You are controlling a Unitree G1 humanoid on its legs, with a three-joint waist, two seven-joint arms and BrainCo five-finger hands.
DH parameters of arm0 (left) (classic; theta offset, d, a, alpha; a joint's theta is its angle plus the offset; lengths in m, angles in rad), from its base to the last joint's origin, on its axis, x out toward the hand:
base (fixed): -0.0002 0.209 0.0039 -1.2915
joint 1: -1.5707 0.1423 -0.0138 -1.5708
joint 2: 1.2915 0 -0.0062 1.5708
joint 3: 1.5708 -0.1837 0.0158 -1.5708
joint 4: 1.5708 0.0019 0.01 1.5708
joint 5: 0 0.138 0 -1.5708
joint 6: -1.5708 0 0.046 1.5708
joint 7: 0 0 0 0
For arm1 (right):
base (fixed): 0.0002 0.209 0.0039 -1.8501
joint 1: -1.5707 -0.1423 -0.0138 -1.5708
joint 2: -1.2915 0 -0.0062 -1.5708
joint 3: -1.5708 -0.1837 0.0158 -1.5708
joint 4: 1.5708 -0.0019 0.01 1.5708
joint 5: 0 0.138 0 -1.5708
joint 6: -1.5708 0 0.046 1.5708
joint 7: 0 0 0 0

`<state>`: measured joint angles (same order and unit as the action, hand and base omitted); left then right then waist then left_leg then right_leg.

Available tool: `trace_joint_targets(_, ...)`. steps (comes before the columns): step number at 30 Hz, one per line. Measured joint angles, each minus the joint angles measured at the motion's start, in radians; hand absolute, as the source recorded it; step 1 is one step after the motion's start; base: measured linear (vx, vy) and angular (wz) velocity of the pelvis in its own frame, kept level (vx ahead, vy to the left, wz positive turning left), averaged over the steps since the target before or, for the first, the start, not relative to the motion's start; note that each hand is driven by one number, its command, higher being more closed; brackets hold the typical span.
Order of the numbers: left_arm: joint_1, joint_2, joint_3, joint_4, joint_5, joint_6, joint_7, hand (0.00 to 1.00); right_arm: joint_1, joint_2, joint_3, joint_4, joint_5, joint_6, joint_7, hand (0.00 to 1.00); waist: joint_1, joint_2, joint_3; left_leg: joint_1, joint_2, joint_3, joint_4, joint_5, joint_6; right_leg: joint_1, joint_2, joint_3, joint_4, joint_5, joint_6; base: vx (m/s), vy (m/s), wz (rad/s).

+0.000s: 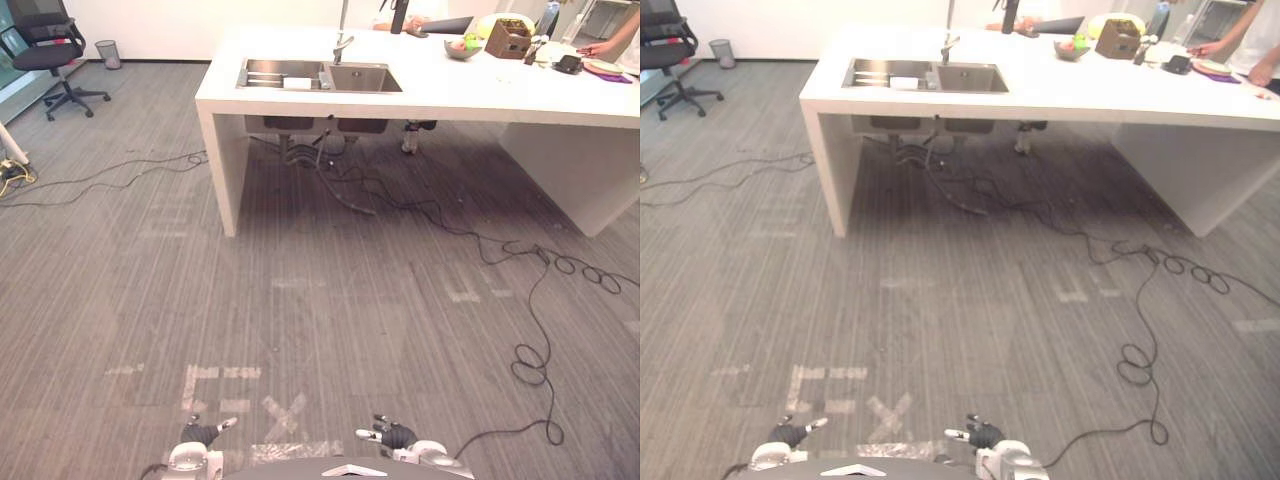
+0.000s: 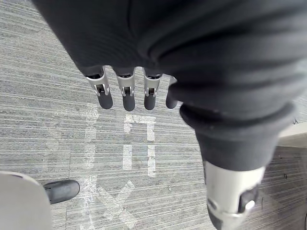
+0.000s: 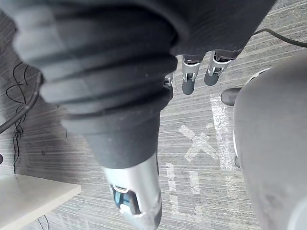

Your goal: Walk over to the sink, pick up the cup, carry it to the dishwasher, place the cup inside the dishwasher, then close the dishwasher door

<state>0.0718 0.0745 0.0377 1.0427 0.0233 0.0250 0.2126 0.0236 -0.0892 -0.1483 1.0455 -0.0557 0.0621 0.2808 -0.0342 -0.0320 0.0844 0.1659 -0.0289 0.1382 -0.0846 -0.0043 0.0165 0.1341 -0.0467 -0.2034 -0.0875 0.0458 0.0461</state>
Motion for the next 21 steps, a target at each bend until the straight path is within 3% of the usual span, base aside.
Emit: trace_joint_targets(21, 0.000, 0.004, -0.002, 0.000, -0.001, -0.038, -0.043, 0.00, 0.001, 0.003, -0.011, 0.003, 0.022, 0.006, -0.001, 0.00, 0.000, -0.004, 0.005, 0.007, 0.001, 0.001, 0.000, -0.006, -0.001, 0.003, 0.001, 0.002, 0.000, -0.004, -0.001, 0.00, 0.000, 0.00)
